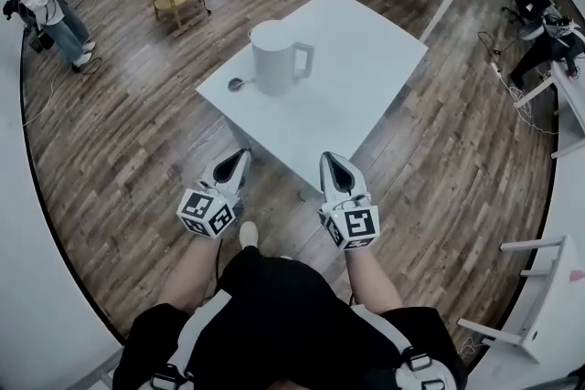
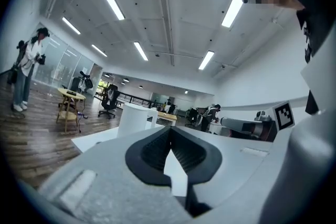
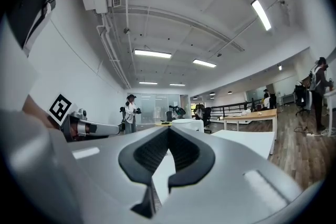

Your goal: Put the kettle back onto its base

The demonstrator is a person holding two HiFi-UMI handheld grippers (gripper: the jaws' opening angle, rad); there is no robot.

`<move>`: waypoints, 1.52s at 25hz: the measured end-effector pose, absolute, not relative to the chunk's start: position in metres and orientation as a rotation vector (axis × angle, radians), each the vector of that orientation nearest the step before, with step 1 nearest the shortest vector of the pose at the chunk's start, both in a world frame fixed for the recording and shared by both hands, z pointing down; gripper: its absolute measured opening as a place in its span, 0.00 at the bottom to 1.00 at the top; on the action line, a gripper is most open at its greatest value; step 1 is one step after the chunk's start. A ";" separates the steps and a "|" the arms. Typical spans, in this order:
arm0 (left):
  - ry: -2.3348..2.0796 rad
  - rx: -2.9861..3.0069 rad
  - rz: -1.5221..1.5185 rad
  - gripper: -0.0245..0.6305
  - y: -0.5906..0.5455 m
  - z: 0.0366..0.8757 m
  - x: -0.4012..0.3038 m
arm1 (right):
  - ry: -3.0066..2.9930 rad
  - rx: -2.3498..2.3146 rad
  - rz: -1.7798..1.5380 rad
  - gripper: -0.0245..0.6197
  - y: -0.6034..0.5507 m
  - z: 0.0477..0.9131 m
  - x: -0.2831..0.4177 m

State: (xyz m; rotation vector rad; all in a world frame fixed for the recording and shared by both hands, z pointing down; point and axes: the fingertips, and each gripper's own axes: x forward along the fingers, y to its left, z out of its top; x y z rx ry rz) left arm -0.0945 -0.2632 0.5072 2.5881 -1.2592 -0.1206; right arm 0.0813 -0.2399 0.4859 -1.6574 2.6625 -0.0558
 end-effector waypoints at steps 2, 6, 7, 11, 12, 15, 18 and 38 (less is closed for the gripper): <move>-1.294 2.620 -0.102 0.04 -0.258 0.502 -0.099 | 2.639 -1.670 -0.065 0.04 -0.233 0.482 0.086; -1.321 2.685 -0.102 0.04 -0.250 0.488 -0.097 | 2.604 -1.682 -0.067 0.04 -0.221 0.471 0.092; -1.316 2.685 -0.127 0.04 -0.248 0.485 -0.098 | 2.598 -1.683 -0.070 0.04 -0.219 0.470 0.090; -1.267 2.702 -0.163 0.04 -0.238 0.480 -0.108 | 2.590 -1.717 -0.068 0.04 -0.210 0.469 0.076; -1.259 2.710 -0.160 0.04 -0.235 0.480 -0.112 | 2.587 -1.730 -0.069 0.04 -0.208 0.469 0.072; -1.247 2.729 -0.157 0.04 -0.230 0.475 -0.127 | 2.582 -1.750 -0.081 0.04 -0.204 0.468 0.059; -1.237 2.736 -0.150 0.04 -0.228 0.474 -0.143 | 2.574 -1.757 -0.072 0.04 -0.201 0.466 0.044; -1.144 2.738 -0.103 0.04 -0.219 0.493 -0.191 | 2.530 -1.864 -0.063 0.04 -0.191 0.472 0.002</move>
